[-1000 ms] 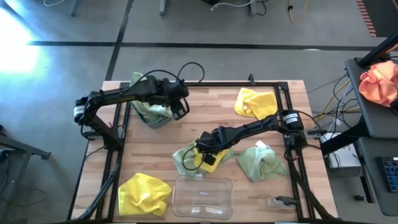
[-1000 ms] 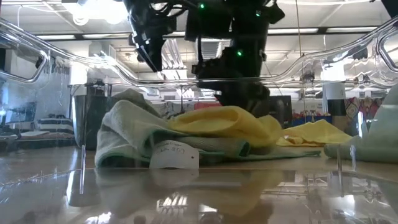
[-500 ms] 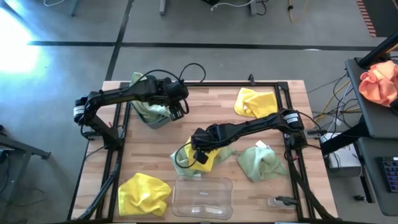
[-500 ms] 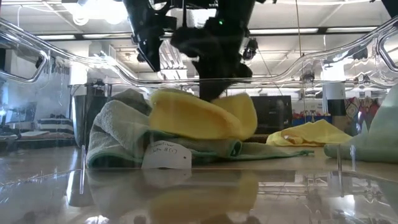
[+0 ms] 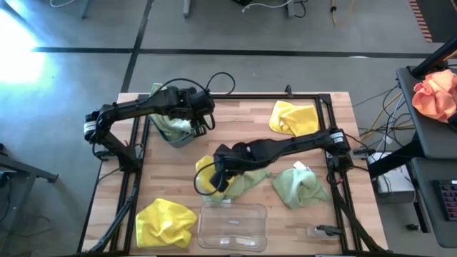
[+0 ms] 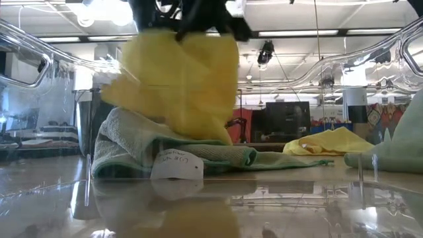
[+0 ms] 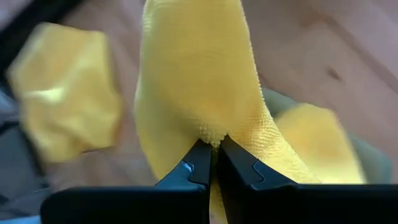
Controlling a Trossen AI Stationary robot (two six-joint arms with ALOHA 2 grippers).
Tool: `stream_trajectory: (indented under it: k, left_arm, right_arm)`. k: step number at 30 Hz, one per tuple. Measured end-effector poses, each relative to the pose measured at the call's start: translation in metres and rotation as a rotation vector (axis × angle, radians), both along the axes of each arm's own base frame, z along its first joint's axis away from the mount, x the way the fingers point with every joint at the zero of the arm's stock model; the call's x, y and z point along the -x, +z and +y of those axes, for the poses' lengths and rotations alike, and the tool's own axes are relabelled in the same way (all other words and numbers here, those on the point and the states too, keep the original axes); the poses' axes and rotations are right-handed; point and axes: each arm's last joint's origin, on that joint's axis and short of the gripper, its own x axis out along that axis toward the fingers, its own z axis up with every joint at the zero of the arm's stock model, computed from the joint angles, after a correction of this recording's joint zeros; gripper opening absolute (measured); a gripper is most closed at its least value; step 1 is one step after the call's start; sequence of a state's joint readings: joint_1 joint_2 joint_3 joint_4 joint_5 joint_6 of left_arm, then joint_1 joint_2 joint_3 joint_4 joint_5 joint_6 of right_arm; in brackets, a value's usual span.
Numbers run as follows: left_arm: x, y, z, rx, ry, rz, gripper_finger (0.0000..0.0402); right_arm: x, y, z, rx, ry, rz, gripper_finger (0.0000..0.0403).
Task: Sort microfiber towel by color & place in baskets
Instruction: Put the center yellow towel into the transparent bin
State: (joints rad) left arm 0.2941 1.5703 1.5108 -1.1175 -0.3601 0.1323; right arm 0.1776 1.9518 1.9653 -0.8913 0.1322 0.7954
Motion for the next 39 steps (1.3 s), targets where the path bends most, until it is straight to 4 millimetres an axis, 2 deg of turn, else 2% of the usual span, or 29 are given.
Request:
stream_trajectory:
  k: [4,7,18,27,33,39]
  left_arm:
    - [0.002,0.000,0.005,-0.006,-0.008,0.012,0.0162]
    - [0.004,0.000,0.010,-0.008,0.005,0.015,0.0162]
    - [0.015,0.000,0.035,0.014,0.173,-0.025,0.0162]
    - [0.008,-0.008,0.036,0.058,0.315,-0.083,0.0162]
    - [0.004,-0.009,0.029,0.075,0.338,-0.100,0.0162]
    - [0.002,-0.009,0.024,0.080,0.341,-0.110,0.0162]
  right_arm:
    - [0.003,0.019,0.017,0.009,-0.024,-0.060,0.0011]
    - [0.009,0.025,0.032,0.002,-0.029,-0.057,0.0012]
    - [0.038,0.022,0.102,-0.115,0.088,0.026,0.0012]
    - [0.066,0.022,0.156,-0.198,0.149,0.049,0.0012]
    - [0.077,0.023,0.174,-0.227,0.153,0.053,0.0012]
    - [0.080,0.022,0.178,-0.226,0.163,0.057,0.0012]
